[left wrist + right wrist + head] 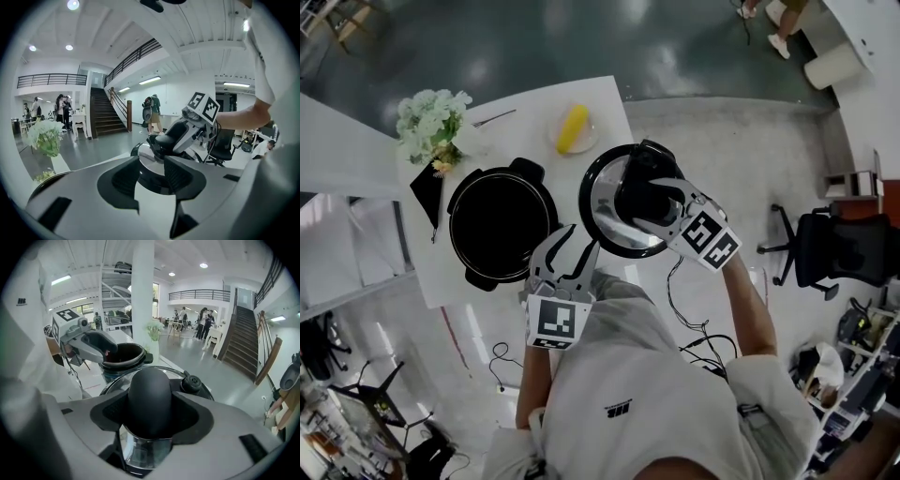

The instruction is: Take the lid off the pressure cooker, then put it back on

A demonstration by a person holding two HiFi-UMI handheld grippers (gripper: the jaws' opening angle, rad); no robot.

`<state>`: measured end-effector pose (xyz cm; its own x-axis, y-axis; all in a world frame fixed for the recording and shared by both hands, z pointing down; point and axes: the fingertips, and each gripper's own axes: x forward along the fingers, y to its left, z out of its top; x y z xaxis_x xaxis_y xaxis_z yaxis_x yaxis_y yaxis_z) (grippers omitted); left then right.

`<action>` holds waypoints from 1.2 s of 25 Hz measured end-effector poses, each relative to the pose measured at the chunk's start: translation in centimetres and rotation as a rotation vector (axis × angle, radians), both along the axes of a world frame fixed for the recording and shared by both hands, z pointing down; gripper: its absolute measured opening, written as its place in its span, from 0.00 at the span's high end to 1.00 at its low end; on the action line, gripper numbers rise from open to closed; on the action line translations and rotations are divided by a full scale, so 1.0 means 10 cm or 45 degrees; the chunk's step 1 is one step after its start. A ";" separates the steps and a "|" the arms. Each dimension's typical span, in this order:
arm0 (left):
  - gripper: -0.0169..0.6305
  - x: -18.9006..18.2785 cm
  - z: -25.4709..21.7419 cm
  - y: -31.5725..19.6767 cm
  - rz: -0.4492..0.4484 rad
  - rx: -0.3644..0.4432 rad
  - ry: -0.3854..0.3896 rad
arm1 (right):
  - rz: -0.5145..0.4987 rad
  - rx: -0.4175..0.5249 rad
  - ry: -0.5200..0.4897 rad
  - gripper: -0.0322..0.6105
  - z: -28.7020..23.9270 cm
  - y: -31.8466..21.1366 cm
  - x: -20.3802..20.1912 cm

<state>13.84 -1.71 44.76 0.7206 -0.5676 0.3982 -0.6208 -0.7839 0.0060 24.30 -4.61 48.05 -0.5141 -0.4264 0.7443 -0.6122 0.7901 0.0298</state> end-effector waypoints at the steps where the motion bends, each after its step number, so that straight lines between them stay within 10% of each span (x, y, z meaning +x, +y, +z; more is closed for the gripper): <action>1: 0.70 -0.03 -0.03 -0.01 -0.008 0.005 0.003 | -0.011 0.012 0.002 0.52 -0.08 -0.02 -0.02; 30: 0.70 -1.63 -0.42 -0.15 -0.506 0.066 0.051 | -0.561 0.050 -0.042 0.52 -0.75 -0.39 -1.89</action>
